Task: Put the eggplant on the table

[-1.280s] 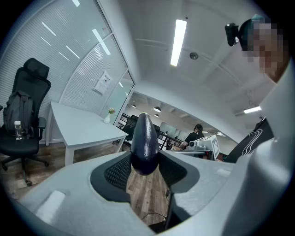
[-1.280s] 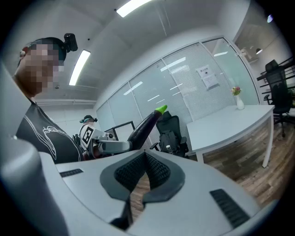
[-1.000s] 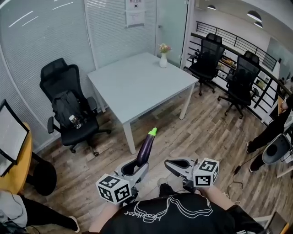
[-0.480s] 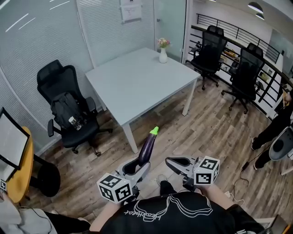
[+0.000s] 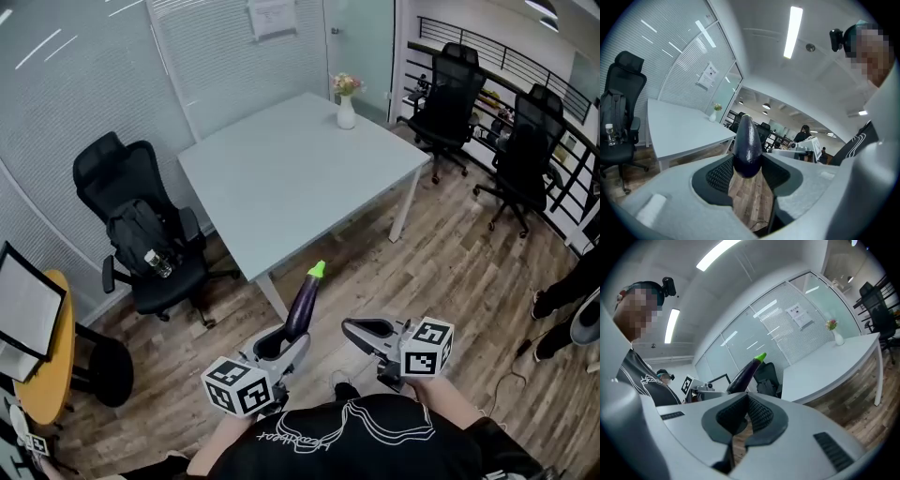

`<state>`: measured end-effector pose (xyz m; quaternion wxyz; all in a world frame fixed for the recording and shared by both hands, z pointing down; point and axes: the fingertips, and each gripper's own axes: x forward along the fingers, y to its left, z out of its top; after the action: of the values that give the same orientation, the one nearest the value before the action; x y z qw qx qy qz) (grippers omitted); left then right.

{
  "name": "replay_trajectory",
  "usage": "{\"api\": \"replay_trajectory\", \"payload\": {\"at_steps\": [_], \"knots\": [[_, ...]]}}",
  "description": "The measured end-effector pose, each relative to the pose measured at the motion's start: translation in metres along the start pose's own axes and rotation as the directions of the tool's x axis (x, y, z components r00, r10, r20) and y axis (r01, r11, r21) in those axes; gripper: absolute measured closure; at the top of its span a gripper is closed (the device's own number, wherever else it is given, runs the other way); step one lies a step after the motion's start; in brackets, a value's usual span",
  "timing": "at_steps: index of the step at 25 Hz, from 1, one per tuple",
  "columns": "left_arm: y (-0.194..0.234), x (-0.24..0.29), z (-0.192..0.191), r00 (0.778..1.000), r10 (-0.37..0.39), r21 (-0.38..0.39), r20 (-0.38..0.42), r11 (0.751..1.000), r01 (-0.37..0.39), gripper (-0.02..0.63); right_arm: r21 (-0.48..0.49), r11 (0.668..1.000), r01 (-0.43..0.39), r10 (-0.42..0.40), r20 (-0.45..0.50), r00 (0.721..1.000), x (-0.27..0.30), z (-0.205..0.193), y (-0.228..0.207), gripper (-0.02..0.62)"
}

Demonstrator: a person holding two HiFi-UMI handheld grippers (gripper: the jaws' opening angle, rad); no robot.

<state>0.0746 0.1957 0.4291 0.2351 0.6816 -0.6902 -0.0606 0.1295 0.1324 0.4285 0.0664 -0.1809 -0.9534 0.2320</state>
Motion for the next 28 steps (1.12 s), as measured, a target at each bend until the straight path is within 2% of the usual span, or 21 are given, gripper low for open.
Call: {"api": "replay_trajectory", "payload": {"at_steps": [12, 20, 28], "knots": [[0.046, 0.116, 0.055, 1.0, 0.003, 0.008, -0.017, 1.0, -0.003, 0.413, 0.016, 1.0, -0.018, 0.018, 0.004, 1.0, 0.016, 0.067, -0.114, 0.586], [0.046, 0.155, 0.077, 1.0, -0.016, 0.038, 0.025, 0.999, 0.015, 0.413, -0.033, 0.999, -0.021, 0.021, 0.017, 1.0, 0.009, 0.092, -0.147, 0.586], [0.053, 0.178, 0.08, 0.999, -0.032, 0.025, 0.013, 0.999, 0.031, 0.413, 0.002, 1.0, 0.025, -0.025, 0.031, 0.999, -0.001, 0.091, -0.173, 0.586]]}}
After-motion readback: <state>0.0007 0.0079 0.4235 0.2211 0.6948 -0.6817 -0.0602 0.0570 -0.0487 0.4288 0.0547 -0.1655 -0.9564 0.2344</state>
